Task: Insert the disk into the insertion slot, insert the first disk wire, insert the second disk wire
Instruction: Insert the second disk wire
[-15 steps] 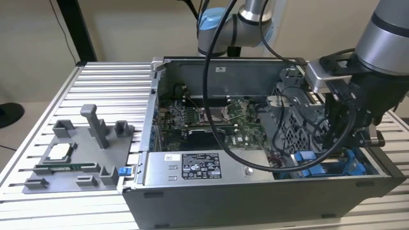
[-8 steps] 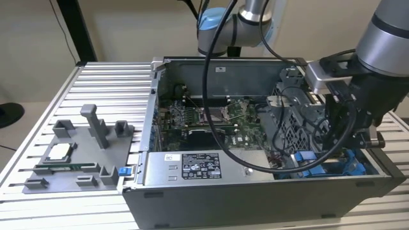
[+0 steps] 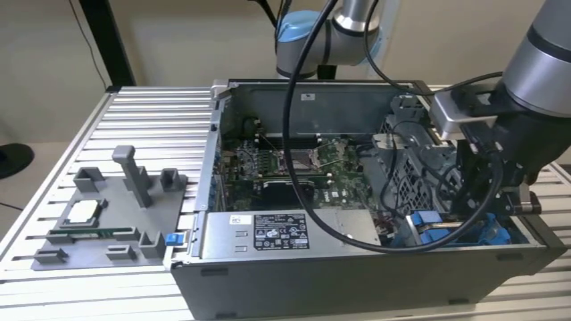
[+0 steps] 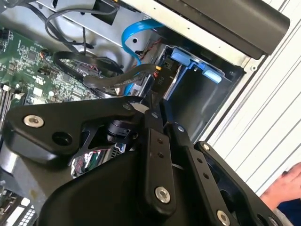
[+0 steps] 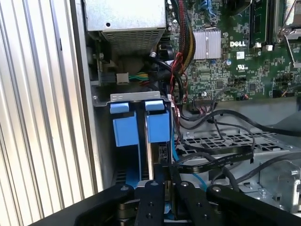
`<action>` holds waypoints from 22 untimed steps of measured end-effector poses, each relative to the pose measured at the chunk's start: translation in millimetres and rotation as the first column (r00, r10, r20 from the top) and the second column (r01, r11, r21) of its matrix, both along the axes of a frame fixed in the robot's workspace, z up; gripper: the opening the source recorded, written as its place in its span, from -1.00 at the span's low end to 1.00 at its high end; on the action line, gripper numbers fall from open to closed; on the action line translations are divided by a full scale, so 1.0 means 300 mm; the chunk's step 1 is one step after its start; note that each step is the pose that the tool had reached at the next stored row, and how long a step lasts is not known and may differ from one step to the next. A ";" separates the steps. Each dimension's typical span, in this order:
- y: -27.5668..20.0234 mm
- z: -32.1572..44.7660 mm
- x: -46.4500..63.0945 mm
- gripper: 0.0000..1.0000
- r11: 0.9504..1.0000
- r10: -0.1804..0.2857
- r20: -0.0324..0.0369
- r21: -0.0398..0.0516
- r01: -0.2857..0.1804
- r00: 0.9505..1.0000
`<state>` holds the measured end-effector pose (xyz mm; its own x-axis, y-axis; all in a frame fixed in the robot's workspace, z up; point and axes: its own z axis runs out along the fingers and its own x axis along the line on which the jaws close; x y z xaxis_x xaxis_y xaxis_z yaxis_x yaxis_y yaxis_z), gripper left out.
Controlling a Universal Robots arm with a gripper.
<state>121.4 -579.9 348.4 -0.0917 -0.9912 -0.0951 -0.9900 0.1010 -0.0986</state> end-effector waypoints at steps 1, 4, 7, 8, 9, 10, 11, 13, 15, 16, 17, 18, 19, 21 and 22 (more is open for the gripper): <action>0.000 -0.002 0.000 -1.00 1.000 0.000 0.001 0.005 0.000 1.000; 0.000 -0.007 0.000 -1.00 1.000 0.001 0.002 0.014 -0.001 1.000; 0.000 -0.009 0.000 -1.00 1.000 0.003 0.002 0.014 -0.003 1.000; 0.000 -0.010 0.000 -1.00 1.000 0.005 0.002 0.014 -0.005 1.000; 0.000 -0.010 0.001 -1.00 1.000 0.008 0.002 0.014 -0.008 1.000; 0.000 -0.011 0.001 -1.00 1.000 0.011 0.002 0.014 -0.011 1.000; 0.000 -0.012 0.002 -1.00 1.000 0.014 0.002 0.014 -0.014 1.000; -0.001 -0.013 0.003 -1.00 1.000 0.022 0.002 0.014 -0.022 1.000; -0.001 -0.014 0.006 -1.00 0.999 0.028 0.002 0.014 -0.028 1.000; -0.001 -0.014 0.007 -1.00 0.999 0.031 0.002 0.014 -0.031 1.000; -0.001 -0.015 0.008 -1.00 0.999 0.033 0.002 0.014 -0.033 0.999; -0.001 -0.015 0.008 -1.00 0.999 0.033 0.002 0.014 -0.033 0.999; -0.001 -0.016 0.008 -1.00 0.999 0.034 0.002 0.014 -0.034 0.999; -0.002 -0.017 0.009 -1.00 0.999 0.034 0.002 0.015 -0.034 0.999; -0.002 -0.017 0.009 -1.00 0.999 0.034 0.002 0.015 -0.034 0.999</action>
<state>124.2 -580.5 343.2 -0.0574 -0.9923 -0.1098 -0.9927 0.0683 -0.0989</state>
